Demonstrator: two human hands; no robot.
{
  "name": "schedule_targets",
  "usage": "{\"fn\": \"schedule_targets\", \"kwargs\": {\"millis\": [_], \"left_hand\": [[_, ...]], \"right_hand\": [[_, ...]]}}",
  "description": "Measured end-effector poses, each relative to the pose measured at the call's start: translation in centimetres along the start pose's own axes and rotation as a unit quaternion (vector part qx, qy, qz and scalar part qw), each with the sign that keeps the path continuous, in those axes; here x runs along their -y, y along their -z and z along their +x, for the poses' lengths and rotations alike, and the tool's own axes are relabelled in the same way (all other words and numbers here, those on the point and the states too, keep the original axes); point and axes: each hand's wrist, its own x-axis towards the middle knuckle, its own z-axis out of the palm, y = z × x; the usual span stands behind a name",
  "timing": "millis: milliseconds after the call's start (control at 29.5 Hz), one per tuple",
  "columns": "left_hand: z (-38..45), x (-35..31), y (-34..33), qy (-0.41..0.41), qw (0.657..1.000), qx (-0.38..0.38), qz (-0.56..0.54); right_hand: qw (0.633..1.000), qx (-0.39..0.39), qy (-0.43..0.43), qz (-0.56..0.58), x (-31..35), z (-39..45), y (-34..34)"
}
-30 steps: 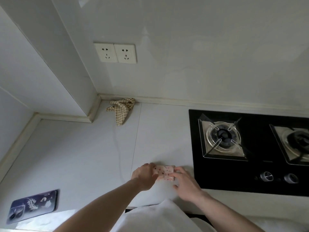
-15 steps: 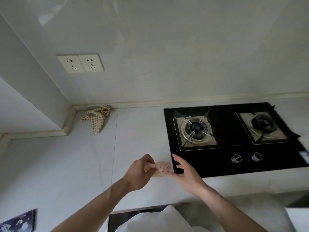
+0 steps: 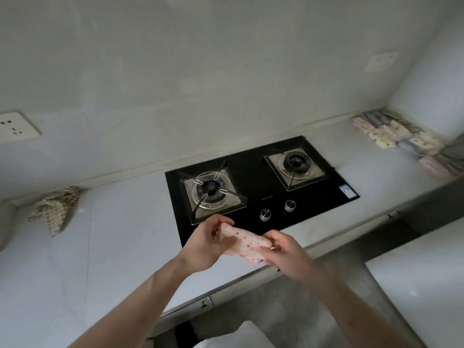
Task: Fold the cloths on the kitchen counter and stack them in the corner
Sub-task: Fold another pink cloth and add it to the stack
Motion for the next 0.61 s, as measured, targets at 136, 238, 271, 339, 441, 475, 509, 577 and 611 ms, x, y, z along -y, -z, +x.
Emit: {"fn": "schedule_targets", "kwargs": {"millis": [136,238,271,339,441,475,509,577,611], "left_hand": [[1.9,-2.0,-5.2,0.027,0.999,0.045,0.005],[3.3,-3.3,-8.9,0.028,0.997,0.067,0.029],[3.7,-3.9,-10.1,0.020,0.997,0.072,0.028],[4.5,-5.2,-12.4,0.005,0.996,0.082,0.028],[6.4,-7.0,-15.1,-0.005,0.996,0.086,0.033],[7.1,-7.6,-15.8,-0.010,0.996,0.087,0.035],[8.0,-8.1,-16.5,-0.013,0.995,0.090,0.039],[10.1,-9.2,-17.7,-0.018,0.993,0.101,0.053],[11.1,-9.7,-18.3,-0.021,0.992,0.107,0.062]], "right_hand": [[0.997,-0.063,-0.012,0.049,-2.5,-2.8,5.1],[0.993,-0.097,-0.018,0.063,-4.0,-5.0,8.5],[0.992,-0.107,-0.020,0.066,-4.6,-5.6,9.5],[0.989,-0.129,-0.019,0.073,-5.5,-6.7,11.5],[0.989,-0.120,-0.028,0.087,-6.6,-7.3,14.2],[0.990,-0.109,-0.035,0.088,-6.9,-7.4,15.0],[0.990,-0.105,-0.041,0.089,-7.1,-7.3,15.8],[0.988,-0.118,-0.049,0.089,-7.9,-7.0,17.5],[0.986,-0.131,-0.052,0.086,-8.4,-6.7,18.4]]}}
